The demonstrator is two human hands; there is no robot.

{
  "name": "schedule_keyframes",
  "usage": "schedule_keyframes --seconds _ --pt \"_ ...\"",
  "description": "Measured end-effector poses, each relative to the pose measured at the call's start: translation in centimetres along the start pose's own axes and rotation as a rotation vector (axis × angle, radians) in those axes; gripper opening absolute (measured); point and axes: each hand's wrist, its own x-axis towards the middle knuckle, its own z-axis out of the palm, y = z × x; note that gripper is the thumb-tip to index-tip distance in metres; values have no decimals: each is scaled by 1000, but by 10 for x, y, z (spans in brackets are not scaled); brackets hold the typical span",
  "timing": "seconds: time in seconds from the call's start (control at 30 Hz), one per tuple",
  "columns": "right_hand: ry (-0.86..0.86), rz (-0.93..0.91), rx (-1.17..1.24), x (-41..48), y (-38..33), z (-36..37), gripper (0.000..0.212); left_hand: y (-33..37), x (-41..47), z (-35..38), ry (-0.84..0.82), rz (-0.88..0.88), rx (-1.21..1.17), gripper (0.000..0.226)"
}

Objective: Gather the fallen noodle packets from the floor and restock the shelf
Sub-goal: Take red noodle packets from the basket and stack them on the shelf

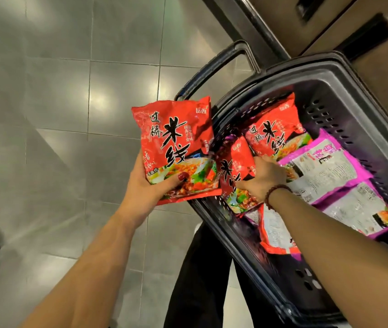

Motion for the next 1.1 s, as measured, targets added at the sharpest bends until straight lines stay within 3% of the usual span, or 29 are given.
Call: schedule_keyframes --seconds 0.1,0.27,0.37,0.6,0.73,0.9,1.0,1.1 --pt "24 -29 125 -8 5 1 47 3 -4 4 7 3 -4 59" --pt "73 -22 488 -36 22 -14 42 9 -14 9 25 9 14 58" --pt "137 -28 733 -72 28 -42 27 16 -27 14 11 3 18 56" --pt "246 7 1149 -191 21 -115 33 85 -93 25 -37 38 32 50" --pt "391 9 1290 -265 17 -155 29 145 -131 23 -110 88 29 48" --pt "555 8 1413 -350 10 -197 42 221 -178 25 -276 194 34 64" --pt "699 -19 1462 -391 10 -218 28 257 -202 30 -341 274 17 81" --pt "807 -6 1492 -423 18 -235 28 278 -223 42 -401 330 -18 90"
